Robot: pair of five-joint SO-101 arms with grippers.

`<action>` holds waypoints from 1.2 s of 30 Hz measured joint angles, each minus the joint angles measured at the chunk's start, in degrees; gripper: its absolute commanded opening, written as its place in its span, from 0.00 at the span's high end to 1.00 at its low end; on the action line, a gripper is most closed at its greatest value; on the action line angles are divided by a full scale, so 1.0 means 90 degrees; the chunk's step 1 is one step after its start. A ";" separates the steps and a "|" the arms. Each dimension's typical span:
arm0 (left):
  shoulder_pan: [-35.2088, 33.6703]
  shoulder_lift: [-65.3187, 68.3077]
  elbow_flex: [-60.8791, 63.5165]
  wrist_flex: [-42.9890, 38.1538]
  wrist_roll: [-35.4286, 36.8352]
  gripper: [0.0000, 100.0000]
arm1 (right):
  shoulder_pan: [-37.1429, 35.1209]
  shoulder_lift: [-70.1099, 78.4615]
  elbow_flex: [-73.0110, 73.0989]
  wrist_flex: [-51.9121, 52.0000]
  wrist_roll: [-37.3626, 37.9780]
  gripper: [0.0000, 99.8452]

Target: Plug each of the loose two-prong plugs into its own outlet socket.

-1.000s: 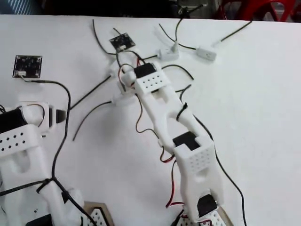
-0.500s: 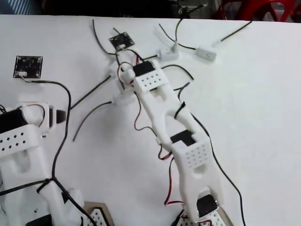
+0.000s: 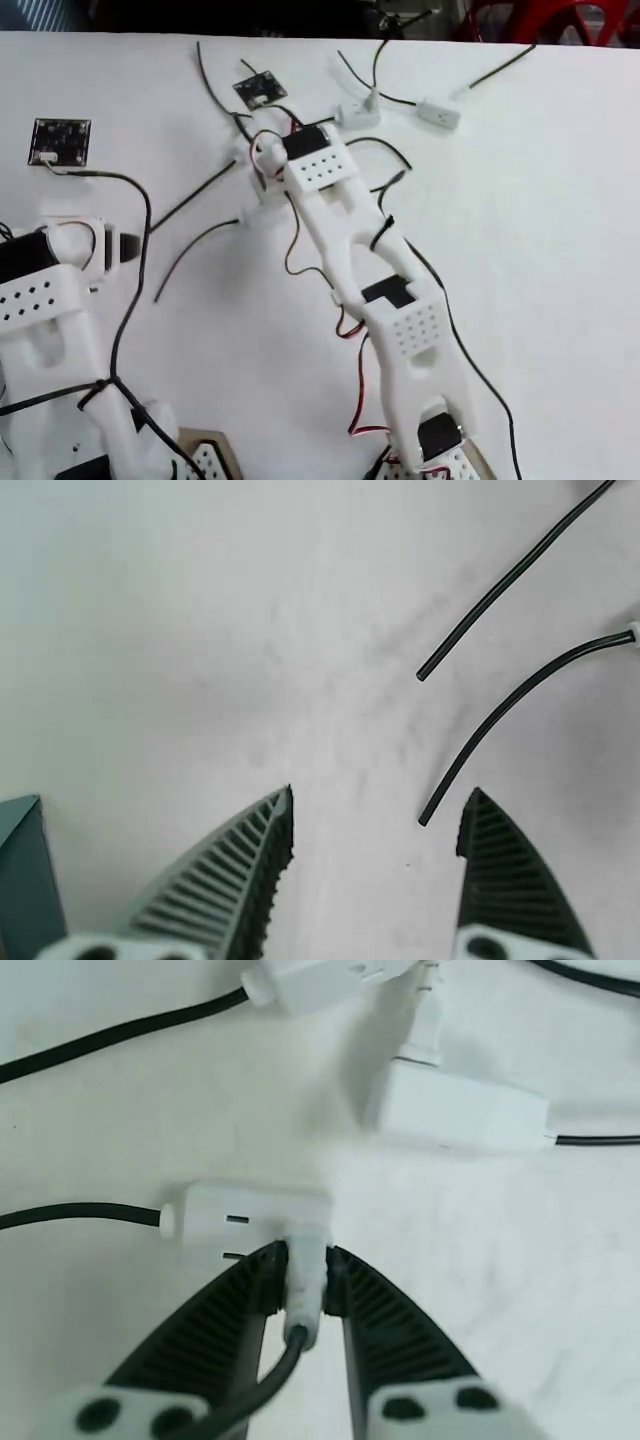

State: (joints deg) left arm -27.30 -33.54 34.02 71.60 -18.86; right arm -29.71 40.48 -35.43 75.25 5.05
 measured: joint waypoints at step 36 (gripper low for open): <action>0.0000 0.0000 0.0107 0.0000 0.0020 0.74 | 0.0000 0.0967 -0.1465 0.1260 0.0010 0.98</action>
State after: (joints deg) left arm -27.30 -33.54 34.99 71.60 -18.68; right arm -29.71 49.19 -48.62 86.59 5.14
